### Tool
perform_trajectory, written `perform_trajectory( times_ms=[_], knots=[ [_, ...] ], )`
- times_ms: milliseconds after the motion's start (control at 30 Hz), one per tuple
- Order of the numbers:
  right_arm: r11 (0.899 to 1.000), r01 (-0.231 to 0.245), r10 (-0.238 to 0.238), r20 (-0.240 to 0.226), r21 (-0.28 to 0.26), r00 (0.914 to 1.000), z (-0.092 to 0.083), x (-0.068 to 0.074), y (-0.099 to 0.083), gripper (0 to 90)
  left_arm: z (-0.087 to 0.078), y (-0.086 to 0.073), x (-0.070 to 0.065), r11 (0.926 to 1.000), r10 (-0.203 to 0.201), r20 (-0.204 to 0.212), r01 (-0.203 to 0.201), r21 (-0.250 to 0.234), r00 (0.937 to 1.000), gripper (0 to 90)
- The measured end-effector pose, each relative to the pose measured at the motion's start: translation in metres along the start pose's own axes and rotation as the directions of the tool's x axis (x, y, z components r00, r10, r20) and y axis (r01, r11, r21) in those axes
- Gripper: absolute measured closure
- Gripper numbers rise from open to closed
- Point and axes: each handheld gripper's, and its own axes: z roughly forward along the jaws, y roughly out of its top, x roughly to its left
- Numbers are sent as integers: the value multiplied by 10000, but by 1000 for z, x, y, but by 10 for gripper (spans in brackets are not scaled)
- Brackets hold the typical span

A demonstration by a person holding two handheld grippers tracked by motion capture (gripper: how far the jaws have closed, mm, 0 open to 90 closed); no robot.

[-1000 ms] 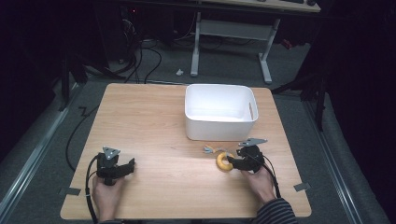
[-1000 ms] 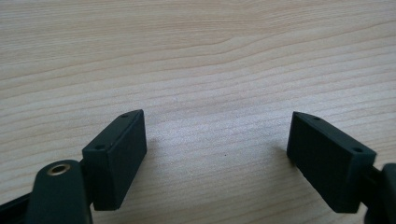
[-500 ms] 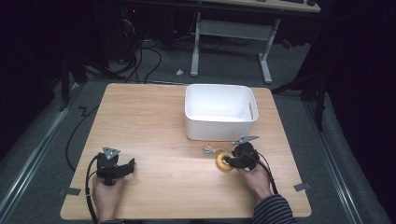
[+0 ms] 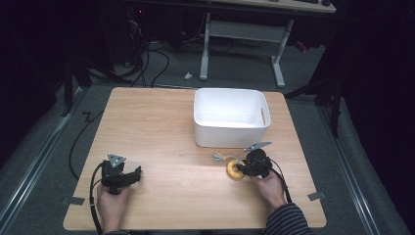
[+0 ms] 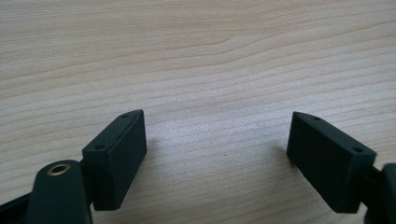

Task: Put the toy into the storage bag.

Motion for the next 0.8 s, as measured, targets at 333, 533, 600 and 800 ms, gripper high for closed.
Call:
perform_trajectory(
  times_ms=[333,533,600,800],
  knots=[
    [9999,83,-84,-111,-83,9999,-4,1,-1,663,0,0,0,10000,-6,3,6,1,10000,202],
    [9993,341,-343,-101,-171,9994,-8,5,-2,667,0,0,0,10000,-2,1,2,1,10000,202],
    [9986,492,-494,-99,-180,9987,-10,7,-3,668,0,0,0,10000,-1,1,1,0,10000,202],
    [9977,553,-556,-74,-399,9984,-20,6,-6,669,0,0,0,10000,-5,-10,5,5,10000,202]
  ],
)
